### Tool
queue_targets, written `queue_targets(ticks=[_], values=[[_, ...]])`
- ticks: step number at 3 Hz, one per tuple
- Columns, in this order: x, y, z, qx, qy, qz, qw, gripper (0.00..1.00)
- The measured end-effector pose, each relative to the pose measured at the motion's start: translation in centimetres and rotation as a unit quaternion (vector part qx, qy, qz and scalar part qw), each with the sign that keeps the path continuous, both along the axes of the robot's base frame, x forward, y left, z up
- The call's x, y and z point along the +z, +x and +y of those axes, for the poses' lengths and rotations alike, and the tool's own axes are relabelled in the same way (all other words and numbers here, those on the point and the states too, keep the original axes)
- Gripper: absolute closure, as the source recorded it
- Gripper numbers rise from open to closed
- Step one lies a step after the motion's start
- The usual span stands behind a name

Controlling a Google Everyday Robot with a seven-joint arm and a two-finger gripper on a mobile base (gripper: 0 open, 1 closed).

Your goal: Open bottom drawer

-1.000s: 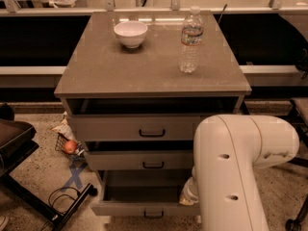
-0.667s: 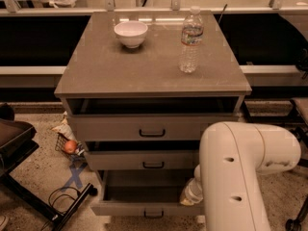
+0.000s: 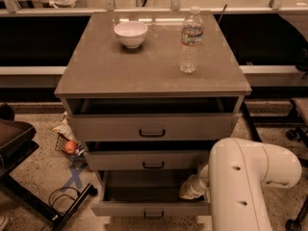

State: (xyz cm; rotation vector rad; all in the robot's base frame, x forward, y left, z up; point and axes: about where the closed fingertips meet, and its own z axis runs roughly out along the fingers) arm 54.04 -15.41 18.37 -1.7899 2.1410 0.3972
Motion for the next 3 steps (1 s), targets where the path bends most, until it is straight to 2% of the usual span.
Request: queue_targets(ticks=[1, 2, 3], values=[[-0.4, -0.8, 0.3, -0.002, -0.001, 0.011, 0.9999, 1.0], [-1.2, -4.0, 0.7, -0.02, -0.001, 0.043, 0.9989, 1.0], [-1.2, -4.1, 0.7, -0.021, -0.001, 0.044, 0.9988, 1.0]])
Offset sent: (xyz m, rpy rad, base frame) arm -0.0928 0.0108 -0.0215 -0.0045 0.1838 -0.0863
